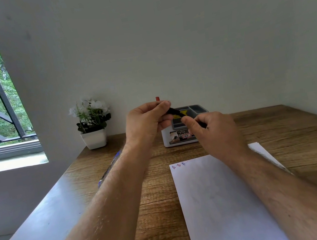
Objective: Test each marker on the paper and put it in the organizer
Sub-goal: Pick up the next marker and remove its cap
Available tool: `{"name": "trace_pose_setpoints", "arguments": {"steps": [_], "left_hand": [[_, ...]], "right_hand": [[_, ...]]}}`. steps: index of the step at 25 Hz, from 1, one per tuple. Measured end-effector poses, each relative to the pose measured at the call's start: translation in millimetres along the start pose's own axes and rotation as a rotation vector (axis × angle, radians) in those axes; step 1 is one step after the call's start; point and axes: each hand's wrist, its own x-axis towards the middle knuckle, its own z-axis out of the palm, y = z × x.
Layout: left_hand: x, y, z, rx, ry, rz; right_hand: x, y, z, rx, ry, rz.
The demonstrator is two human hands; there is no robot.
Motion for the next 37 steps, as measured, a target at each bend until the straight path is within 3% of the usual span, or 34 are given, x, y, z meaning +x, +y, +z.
{"name": "trace_pose_setpoints", "arguments": {"steps": [3,7,11,16,21,26,30,37], "left_hand": [[1,5,-6,-0.118,0.035,-0.023],[-1,7,-3,-0.257,0.045,-0.088],[-1,7,1,-0.121,0.035,-0.119],[-1,7,3,-0.115,0.022,-0.173],[-3,8,0,0.004,-0.04,-0.254],[-5,8,-3,0.55,-0.157,-0.385],[-8,3,4,1.064,-0.311,-0.355],[1,-17,0,1.34,-0.55,-0.366]], "right_hand": [[0,2,0,0.045,0.024,0.016],[3,-1,0,0.357,0.024,0.186],[4,-9,-5,0.834,-0.078,0.266],[4,-12,-12,1.13,-0.173,0.367],[0,-10,-10,0.92,-0.165,0.339],[-6,-6,-5,0.546,-0.173,0.337],[-11,-5,-5,0.423,-0.239,0.269],[-12,-3,-1,0.241,-0.359,0.291]]}}
